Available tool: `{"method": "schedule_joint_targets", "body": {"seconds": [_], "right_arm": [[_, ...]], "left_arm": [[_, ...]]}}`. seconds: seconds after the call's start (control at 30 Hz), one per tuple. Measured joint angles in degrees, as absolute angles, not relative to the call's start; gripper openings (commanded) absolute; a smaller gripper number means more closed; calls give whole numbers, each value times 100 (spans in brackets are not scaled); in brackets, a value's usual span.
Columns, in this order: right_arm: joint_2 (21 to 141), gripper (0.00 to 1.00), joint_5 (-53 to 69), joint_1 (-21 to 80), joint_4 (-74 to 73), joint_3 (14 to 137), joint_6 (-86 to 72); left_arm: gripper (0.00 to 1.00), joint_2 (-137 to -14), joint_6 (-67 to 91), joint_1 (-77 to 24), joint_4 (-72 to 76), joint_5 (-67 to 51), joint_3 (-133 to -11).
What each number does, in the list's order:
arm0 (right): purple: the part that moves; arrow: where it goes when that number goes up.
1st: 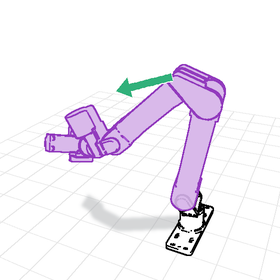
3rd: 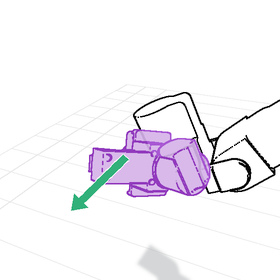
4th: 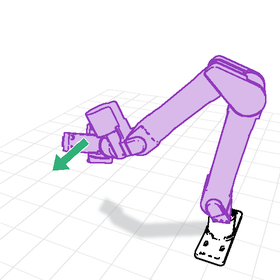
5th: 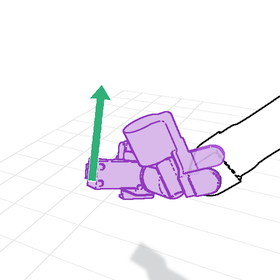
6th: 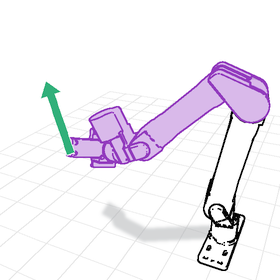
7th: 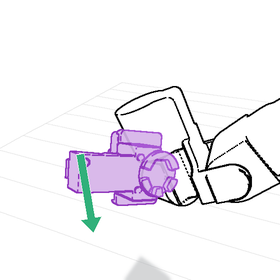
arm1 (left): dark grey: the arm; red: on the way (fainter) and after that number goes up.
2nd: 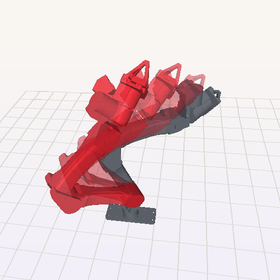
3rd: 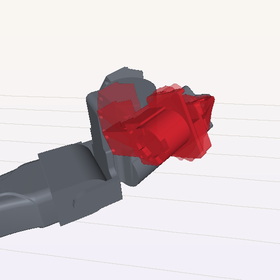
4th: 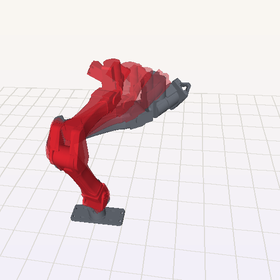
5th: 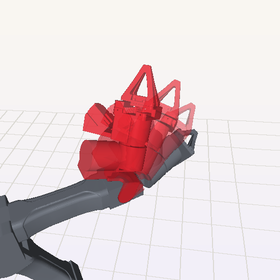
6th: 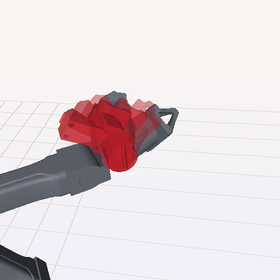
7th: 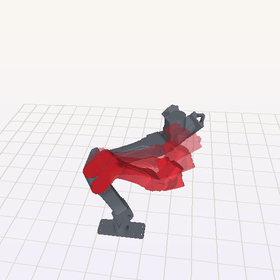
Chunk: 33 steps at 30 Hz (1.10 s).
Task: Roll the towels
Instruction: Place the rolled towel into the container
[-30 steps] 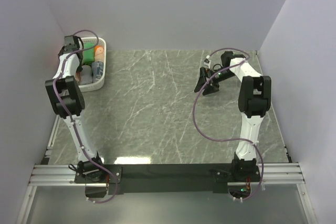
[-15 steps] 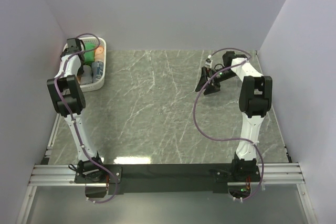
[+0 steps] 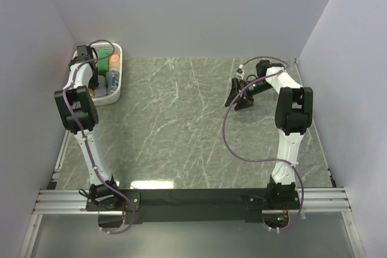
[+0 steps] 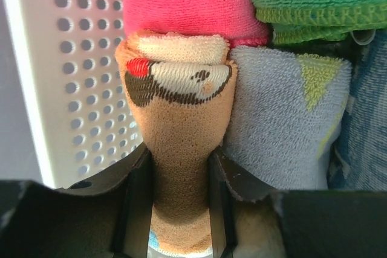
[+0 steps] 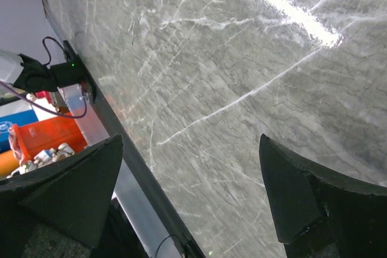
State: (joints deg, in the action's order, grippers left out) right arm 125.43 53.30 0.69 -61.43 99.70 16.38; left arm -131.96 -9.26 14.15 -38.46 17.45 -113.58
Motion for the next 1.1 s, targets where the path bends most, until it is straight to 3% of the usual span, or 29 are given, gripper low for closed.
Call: {"method": "schedule_joint_targets", "body": {"seconds": [0.3,0.37,0.4,0.53,0.57,0.6,0.63,0.97,1.1], "right_arm": [[12604,100,5315,69,-6237,9972,1719],[12606,100,5315,69,-6246,9974,1721],[12606,100,5317,69,-6252,9981,1721],[12615,100,5341,69,-6274,10040,1721],[12615,100,5343,69,-6274,10051,1721],[12615,100,5349,69,-6274,10055,1721],[12615,100,5352,69,-6274,10057,1721],[12615,100,5457,69,-6274,10064,1721],[12617,100,5524,69,-6276,10119,1721]], "left_arm": [[27,-13522,-937,1619,-4180,1188,-11675],[28,-13526,-937,1643,-4265,1116,-11736],[36,-13528,-937,1645,-4300,1096,-11751],[52,-13526,-985,1645,-4418,1087,-11789],[58,-13526,-1002,1645,-4438,1094,-11791],[70,-13522,-1028,1645,-4456,1100,-11793],[72,-13515,-1076,1645,-4482,1120,-11793],[74,-13463,-1199,1647,-4930,1188,-12053],[68,-13391,-1264,1647,-5070,1175,-12265]]}}
